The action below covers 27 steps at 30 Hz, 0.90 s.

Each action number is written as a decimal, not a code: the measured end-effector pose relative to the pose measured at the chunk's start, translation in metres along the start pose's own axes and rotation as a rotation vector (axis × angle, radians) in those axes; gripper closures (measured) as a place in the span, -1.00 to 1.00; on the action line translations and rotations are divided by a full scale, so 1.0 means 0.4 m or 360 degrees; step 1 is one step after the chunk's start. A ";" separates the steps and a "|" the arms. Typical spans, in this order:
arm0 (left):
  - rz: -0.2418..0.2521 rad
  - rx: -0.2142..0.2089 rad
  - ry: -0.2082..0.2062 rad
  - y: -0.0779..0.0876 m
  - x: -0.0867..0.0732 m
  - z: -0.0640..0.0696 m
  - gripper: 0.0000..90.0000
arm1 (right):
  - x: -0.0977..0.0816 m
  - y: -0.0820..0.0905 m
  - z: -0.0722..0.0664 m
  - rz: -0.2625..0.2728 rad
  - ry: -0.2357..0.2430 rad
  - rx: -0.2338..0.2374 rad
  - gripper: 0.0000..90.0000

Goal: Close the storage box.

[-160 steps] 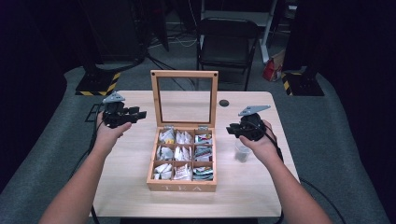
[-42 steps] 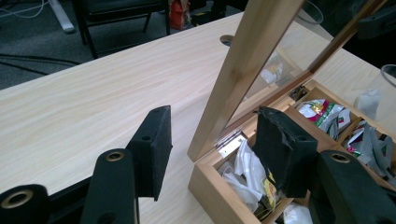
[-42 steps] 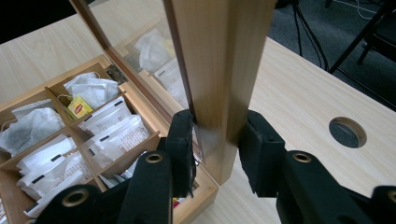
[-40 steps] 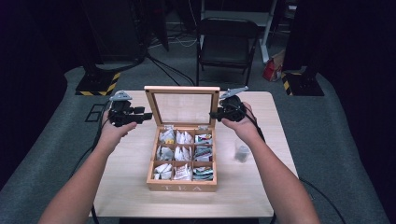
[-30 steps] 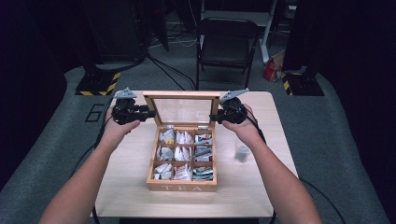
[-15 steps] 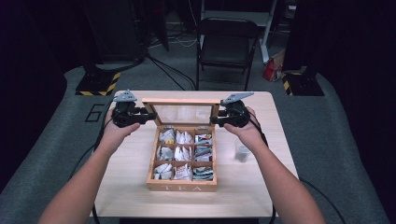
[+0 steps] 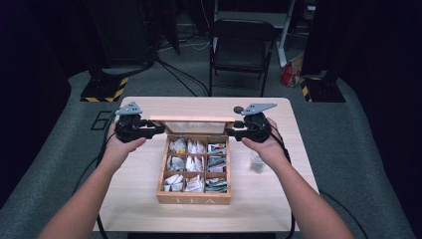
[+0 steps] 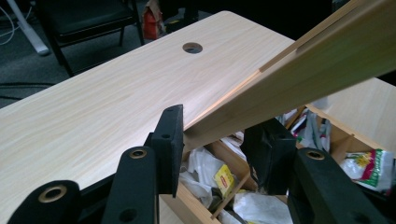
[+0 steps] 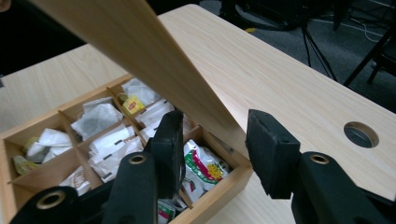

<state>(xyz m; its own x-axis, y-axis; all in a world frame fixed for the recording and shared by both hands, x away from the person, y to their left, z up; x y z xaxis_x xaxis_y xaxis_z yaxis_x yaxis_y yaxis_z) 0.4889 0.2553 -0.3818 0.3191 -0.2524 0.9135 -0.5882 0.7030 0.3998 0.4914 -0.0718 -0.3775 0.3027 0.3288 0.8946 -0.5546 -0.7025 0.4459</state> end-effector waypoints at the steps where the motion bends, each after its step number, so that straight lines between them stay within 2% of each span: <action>1: -0.0005 0.0002 -0.0009 0.002 -0.001 0.003 0.29 | 0.001 0.005 -0.005 0.0012 -0.0008 0.0005 0.25; 8: -0.0022 -0.0012 -0.0012 0.013 -0.015 0.016 0.27 | -0.001 0.026 -0.029 0.0045 0.0002 0.0061 0.22; 21: -0.0042 -0.0016 0.0003 0.025 -0.046 0.038 0.25 | -0.020 0.054 -0.062 0.0061 0.0006 0.0088 0.23; 27: -0.0034 -0.0029 0.0026 0.034 -0.060 0.047 0.25 | -0.030 0.062 -0.078 0.0058 0.0054 0.0076 0.23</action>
<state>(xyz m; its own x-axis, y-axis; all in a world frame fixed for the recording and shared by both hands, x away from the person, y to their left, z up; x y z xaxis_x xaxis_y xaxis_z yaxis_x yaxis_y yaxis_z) 0.4593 0.2585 -0.3970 0.3437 -0.2568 0.9033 -0.5673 0.7097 0.4177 0.4499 -0.0734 -0.3764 0.2563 0.3231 0.9110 -0.5268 -0.7436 0.4119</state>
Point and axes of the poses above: each handheld gripper's, and its own axes: y roughly backward along the jaws, x roughly out of its top, z roughly to its right, the point moved 5 cm from there along -y, roughly forward along the jaws, and after that the axes turned 7 degrees about z, right-handed, at the moved point
